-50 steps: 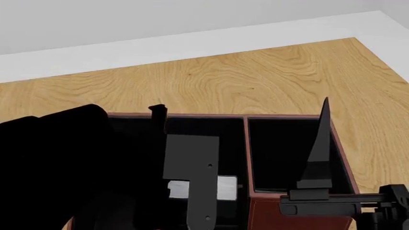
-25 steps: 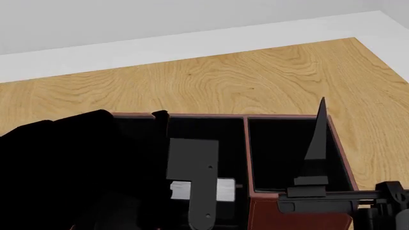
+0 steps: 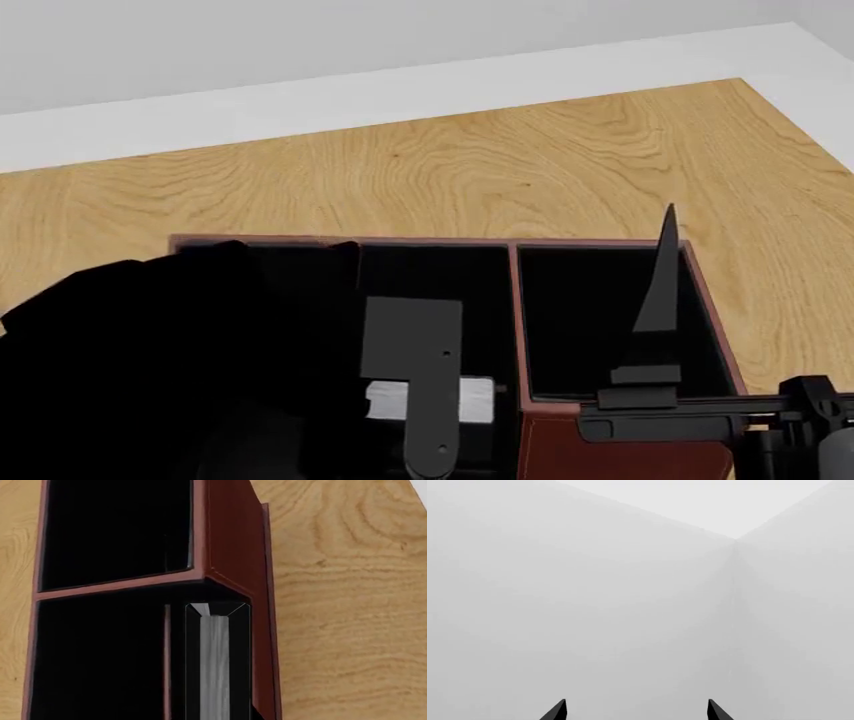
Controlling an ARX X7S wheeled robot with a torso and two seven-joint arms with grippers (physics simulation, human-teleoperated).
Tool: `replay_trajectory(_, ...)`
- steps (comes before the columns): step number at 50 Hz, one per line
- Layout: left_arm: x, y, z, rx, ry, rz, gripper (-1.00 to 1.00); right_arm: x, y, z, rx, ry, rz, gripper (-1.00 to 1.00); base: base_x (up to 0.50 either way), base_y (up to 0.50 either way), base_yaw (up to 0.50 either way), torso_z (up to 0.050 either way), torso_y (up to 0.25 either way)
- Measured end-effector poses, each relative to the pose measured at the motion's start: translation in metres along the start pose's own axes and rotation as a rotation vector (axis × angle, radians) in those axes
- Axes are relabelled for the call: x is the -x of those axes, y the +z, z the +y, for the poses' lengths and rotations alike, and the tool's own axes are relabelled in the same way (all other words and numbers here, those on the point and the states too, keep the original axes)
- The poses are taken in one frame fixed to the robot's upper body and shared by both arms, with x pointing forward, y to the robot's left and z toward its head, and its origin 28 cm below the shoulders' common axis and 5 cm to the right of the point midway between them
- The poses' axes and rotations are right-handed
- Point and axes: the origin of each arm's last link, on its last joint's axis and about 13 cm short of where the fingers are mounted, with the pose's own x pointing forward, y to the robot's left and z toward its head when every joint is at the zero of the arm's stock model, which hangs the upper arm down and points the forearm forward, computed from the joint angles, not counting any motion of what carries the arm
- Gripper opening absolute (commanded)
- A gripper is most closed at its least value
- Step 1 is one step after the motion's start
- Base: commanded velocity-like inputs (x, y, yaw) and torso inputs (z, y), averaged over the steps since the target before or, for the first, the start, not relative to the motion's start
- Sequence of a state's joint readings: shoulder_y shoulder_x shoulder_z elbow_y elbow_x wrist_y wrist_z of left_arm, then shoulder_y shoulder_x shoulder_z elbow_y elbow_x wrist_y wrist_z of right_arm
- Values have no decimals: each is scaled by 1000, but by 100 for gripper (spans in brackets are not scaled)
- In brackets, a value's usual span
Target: Pick up the book and place it in the back compartment of the caddy.
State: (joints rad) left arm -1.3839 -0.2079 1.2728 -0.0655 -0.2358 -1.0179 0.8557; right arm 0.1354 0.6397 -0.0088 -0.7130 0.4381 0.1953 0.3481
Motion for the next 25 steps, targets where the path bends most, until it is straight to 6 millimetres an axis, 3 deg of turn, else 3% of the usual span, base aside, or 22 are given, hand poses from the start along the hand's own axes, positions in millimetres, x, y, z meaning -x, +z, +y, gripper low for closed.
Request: replay_trajectory(25, -19, -8, -1, 13, -22, 1, -100, -1, 0, 1, 0, 5, 2, 100, 0, 0, 0, 0, 1)
